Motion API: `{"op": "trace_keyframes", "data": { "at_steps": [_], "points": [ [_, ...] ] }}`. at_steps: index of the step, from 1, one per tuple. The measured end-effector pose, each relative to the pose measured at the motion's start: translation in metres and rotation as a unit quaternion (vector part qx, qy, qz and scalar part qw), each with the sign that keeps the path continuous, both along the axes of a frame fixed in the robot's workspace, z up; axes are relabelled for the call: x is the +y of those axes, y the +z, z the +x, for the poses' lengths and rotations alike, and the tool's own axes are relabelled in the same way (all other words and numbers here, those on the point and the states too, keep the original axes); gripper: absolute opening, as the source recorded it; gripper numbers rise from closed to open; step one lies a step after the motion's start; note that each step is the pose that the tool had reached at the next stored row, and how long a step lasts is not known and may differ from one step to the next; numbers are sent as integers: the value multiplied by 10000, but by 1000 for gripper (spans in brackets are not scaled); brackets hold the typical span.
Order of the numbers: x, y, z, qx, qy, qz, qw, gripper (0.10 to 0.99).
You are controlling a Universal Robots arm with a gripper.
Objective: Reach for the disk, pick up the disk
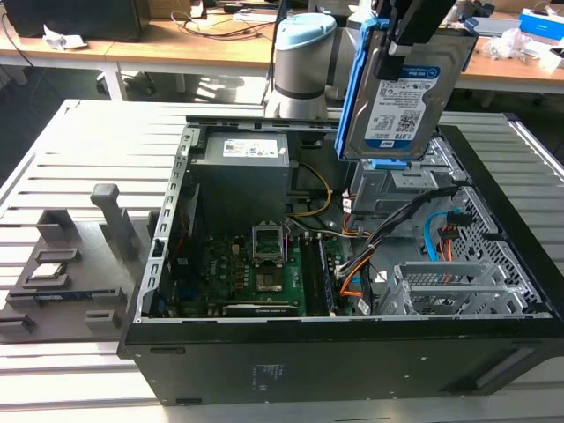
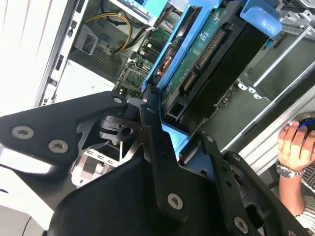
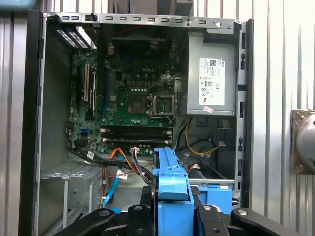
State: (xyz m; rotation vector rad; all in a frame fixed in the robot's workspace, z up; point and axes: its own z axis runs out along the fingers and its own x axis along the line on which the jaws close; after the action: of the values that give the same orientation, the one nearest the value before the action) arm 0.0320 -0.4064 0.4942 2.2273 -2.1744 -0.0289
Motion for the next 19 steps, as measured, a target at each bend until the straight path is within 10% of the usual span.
{"op": "trace_keyframes", "data": {
  "at_steps": [19],
  "points": [
    [-332,0,0,0,0,0,10000,365]
  ]
}}
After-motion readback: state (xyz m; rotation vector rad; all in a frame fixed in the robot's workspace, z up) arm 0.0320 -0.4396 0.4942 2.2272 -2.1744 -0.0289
